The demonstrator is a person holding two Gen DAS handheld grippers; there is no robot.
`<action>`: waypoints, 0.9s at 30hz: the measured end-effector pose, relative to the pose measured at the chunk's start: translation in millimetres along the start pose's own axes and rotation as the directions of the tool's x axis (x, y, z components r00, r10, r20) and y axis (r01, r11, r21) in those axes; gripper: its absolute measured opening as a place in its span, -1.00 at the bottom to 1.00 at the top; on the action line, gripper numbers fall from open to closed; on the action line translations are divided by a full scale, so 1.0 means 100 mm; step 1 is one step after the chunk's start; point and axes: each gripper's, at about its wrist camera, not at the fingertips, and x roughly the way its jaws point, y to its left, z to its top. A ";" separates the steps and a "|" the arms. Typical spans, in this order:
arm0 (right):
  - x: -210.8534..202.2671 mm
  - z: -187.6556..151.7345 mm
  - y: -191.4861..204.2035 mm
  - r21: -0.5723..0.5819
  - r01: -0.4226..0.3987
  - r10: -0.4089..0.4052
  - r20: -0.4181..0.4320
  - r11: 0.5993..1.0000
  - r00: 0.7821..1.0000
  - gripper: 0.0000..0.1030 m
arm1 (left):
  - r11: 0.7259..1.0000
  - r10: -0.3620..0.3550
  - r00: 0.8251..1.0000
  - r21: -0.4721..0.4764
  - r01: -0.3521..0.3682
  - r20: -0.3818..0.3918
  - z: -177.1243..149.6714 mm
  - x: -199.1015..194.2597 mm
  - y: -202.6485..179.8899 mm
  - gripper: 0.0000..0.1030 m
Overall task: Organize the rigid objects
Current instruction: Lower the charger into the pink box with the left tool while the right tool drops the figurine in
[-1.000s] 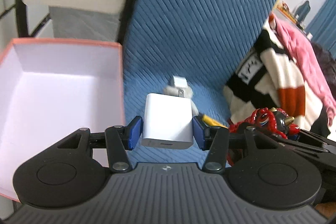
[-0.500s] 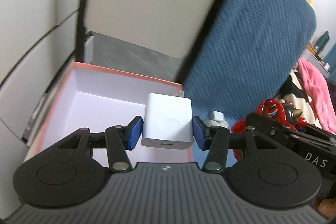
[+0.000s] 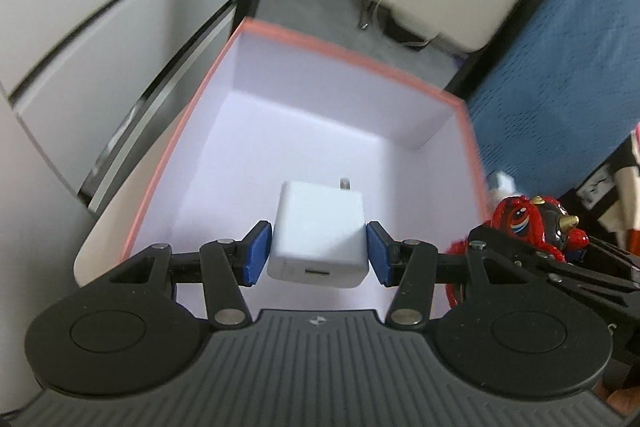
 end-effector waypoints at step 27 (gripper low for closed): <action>-0.07 -0.24 -0.13 0.000 -0.011 0.011 -0.015 1.000 1.000 0.29 | 0.999 -0.023 0.999 0.025 0.022 0.029 -0.16 -0.25 -0.21 0.27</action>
